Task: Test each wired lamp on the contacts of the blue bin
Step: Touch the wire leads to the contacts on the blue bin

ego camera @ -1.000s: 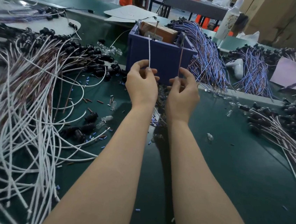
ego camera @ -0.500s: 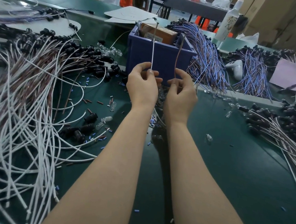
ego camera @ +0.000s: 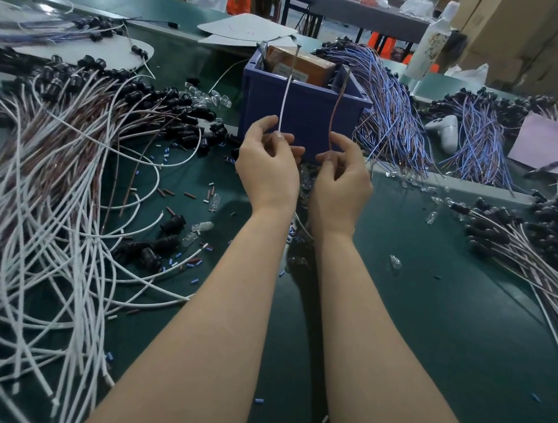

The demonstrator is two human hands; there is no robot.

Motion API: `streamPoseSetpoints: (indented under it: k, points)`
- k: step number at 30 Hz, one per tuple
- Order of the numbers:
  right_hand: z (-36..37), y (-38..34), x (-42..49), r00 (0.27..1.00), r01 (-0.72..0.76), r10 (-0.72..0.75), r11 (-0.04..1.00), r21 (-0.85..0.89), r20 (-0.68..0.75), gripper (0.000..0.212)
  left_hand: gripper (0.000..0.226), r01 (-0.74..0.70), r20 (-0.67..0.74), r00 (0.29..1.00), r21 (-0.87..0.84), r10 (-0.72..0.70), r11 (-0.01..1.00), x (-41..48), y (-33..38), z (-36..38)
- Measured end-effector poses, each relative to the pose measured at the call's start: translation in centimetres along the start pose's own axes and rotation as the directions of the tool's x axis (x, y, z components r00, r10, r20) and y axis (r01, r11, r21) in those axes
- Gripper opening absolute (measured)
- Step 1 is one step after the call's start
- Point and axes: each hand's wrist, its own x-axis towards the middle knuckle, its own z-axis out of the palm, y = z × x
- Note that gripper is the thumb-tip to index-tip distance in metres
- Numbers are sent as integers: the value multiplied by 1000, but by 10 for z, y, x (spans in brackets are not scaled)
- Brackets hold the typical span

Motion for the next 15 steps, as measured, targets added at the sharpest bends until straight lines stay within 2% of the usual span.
streamPoseSetpoints:
  k: [11,15]
  points:
    - [-1,1,1,1000,-2,3,1000,18,-31,30,24,-13,-27,1000,-11,13,1000,-1,1,0]
    - [-9,1,12,977,-155,183,962,224,-107,21,24,-1,-35,999,-11,1,1000,-1,2,-1]
